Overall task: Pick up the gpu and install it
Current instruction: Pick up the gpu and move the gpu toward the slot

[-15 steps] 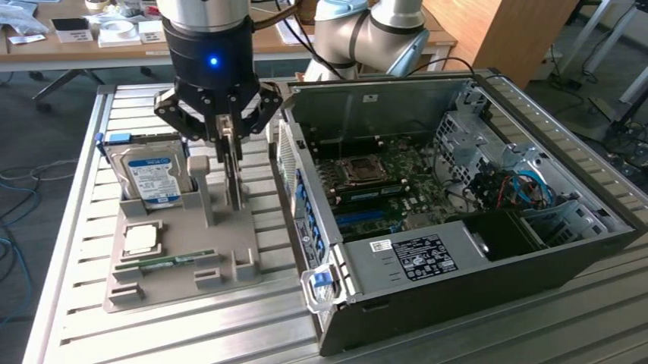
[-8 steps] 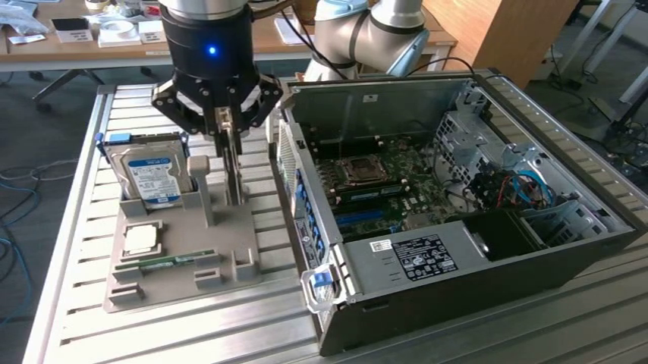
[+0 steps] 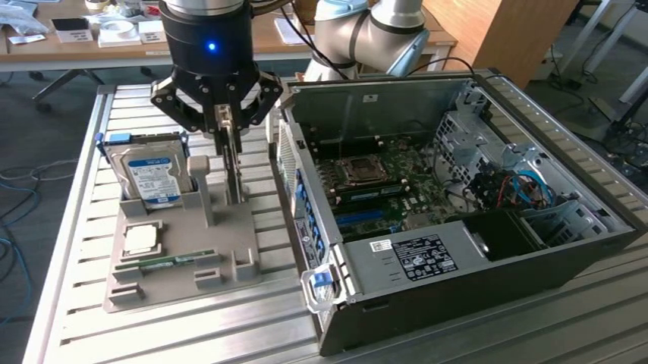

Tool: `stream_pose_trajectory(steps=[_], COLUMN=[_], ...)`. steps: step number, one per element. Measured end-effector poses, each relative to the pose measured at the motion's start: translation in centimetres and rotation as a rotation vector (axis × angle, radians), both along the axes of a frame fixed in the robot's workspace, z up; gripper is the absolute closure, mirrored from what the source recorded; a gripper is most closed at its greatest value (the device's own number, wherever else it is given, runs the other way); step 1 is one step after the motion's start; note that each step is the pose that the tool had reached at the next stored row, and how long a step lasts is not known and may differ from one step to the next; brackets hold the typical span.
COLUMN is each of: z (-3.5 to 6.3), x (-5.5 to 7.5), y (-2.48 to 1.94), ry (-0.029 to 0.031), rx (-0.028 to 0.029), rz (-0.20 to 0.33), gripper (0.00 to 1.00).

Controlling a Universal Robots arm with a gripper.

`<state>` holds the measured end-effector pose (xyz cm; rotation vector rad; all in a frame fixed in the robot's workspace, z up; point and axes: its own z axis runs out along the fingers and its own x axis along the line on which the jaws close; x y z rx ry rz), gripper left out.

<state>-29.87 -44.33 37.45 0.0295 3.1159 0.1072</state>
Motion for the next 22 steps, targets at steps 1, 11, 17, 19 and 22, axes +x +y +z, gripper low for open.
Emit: stream_pose_trajectory(steps=[1,11,17,19,22], z=[0.00,0.79,1.94,2.32,2.91], x=[0.0,0.0,0.0,0.0,0.0], y=[0.00,0.00,0.00,0.00,0.00], ry=[0.0000,0.0001,0.0001,0.0000,0.0001], rx=[0.0000,-0.0001,-0.0001,0.0000,0.0000], rz=[0.000,0.000,0.000,0.000,0.000], gripper=[0.73,0.73,0.73,0.73,0.73])
